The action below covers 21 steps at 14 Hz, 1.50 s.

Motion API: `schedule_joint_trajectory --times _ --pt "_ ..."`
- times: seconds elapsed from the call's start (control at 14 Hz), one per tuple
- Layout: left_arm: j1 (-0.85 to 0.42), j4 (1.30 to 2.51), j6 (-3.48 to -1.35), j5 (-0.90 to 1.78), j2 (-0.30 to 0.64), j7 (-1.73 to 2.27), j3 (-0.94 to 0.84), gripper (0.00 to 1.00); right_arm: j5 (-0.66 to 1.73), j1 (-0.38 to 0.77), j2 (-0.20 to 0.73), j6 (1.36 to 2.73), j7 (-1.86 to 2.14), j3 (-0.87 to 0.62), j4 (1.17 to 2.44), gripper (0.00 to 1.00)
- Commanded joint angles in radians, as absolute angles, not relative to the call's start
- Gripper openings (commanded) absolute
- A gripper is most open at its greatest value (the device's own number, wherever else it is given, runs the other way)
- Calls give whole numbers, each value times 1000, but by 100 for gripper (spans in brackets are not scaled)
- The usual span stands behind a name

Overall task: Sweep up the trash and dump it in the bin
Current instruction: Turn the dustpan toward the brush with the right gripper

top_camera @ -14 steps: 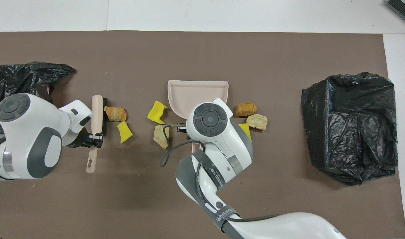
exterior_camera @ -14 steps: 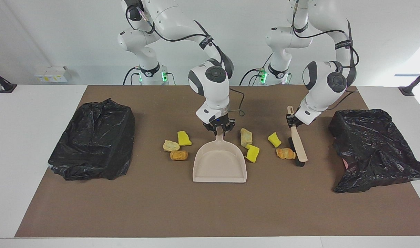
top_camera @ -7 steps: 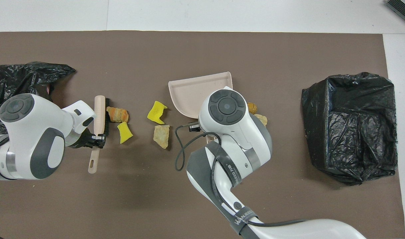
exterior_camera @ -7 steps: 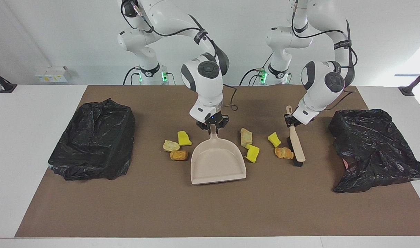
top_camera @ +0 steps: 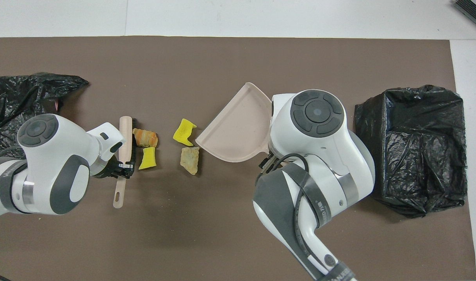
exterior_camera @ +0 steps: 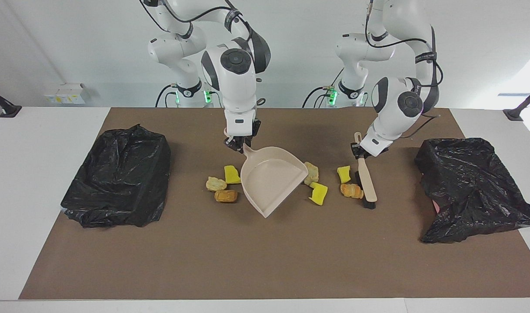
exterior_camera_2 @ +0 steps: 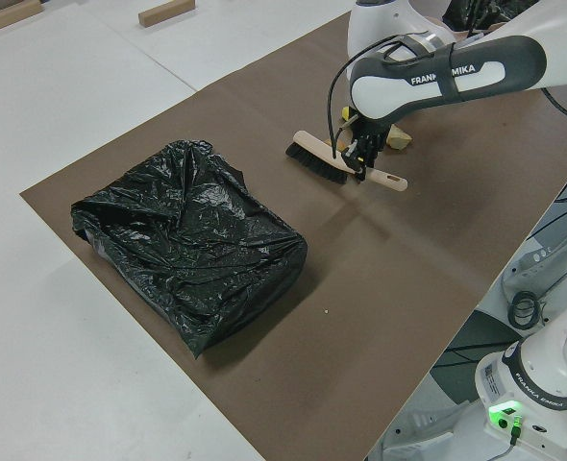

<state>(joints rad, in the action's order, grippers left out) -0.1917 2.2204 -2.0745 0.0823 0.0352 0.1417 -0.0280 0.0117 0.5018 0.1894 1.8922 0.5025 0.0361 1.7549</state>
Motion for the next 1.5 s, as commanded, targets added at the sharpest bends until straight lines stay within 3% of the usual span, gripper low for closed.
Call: schedule_joint_trajectory --times 0.0,0.57,0.93,1.43 --pt "-225 2263 -2097 89 6 181 -18 0 -8 440 173 1960 826 26 1827 0" --pt "-225 2286 -2097 89 -9 179 -17 0 -15 477 189 2092 894 25 1911 0" --pt "-259 2312 -2111 95 -28 250 -20 0 5 485 212 2069 899 18 1916 0" --pt "-334 2312 -2181 153 15 284 -21 0 58 538 265 2091 818 15 1894 0"
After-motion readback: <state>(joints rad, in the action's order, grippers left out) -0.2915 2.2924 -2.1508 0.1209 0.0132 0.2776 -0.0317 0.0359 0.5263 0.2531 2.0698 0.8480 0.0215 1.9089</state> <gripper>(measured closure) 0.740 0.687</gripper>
